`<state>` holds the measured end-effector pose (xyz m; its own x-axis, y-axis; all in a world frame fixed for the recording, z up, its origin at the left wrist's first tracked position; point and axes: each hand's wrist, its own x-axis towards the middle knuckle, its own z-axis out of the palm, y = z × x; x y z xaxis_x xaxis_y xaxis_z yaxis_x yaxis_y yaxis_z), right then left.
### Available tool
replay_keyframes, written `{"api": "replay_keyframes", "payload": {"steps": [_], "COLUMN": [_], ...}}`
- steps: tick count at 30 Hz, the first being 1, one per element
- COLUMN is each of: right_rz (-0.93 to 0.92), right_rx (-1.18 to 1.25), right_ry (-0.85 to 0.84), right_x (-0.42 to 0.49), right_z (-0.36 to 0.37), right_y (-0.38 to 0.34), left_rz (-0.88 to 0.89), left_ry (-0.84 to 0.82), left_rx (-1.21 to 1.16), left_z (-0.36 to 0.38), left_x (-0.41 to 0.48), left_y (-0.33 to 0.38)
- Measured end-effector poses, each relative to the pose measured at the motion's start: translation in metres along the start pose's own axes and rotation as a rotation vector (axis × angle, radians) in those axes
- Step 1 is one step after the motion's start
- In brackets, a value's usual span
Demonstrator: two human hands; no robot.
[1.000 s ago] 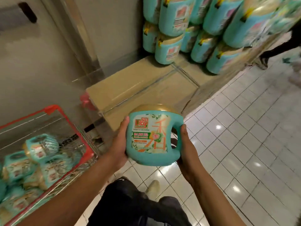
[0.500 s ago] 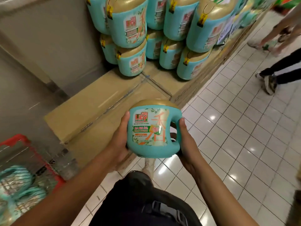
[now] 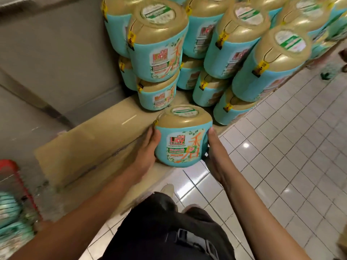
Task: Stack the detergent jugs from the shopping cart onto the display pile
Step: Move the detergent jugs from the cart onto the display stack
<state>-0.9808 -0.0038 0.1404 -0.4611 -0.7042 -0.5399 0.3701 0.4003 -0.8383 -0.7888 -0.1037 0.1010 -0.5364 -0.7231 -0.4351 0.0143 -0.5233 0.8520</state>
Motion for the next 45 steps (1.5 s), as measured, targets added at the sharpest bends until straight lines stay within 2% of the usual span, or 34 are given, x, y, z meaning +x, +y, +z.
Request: {"api": "replay_keyframes", "payload": {"steps": [3, 8, 12, 19, 22, 25, 28, 36, 41, 45], "right_rz": [-0.025, 0.02, -0.022, -0.172, -0.142, -0.009, 0.033, -0.012, 0.107, 0.149], "right_rx": [0.061, 0.127, 0.126, 0.012, 0.07, 0.209, 0.21, 0.259, 0.119, -0.087], "right_ry": [-0.011, -0.058, -0.213, -0.31, -0.337, -0.344, -0.301, -0.268, -0.292, -0.428], "right_x": [0.029, 0.068, 0.078, 0.097, 0.11, 0.121, 0.13, 0.126, 0.099, 0.065], "right_z": [0.011, 0.025, 0.028, 0.009, 0.002, 0.004, 0.007, -0.001, -0.009, 0.007], "right_y": [-0.013, -0.026, -0.027, -0.033, -0.037, -0.039, -0.04, -0.032, -0.007, 0.016], "left_rz": [0.102, 0.271, 0.306, 0.301, 0.312, 0.336, 0.375, 0.241, 0.218, 0.18], "left_ry": [0.044, 0.11, 0.171, 0.244, 0.276, 0.309, 0.313, 0.464, 0.65, 0.72], "left_rx": [-0.013, 0.097, 0.106, 0.183, 0.228, 0.272, 0.326, 0.277, 0.289, 0.269], "left_z": [0.0, 0.018, 0.024, 0.041, 0.048, 0.049, 0.049, 0.061, 0.064, 0.043], "left_x": [0.013, 0.019, 0.023, 0.027, 0.04, 0.058, 0.07, 0.05, 0.011, -0.043], "left_y": [0.0, 0.005, 0.012, 0.003, 0.0, 0.001, 0.008, -0.002, -0.01, -0.033]}}
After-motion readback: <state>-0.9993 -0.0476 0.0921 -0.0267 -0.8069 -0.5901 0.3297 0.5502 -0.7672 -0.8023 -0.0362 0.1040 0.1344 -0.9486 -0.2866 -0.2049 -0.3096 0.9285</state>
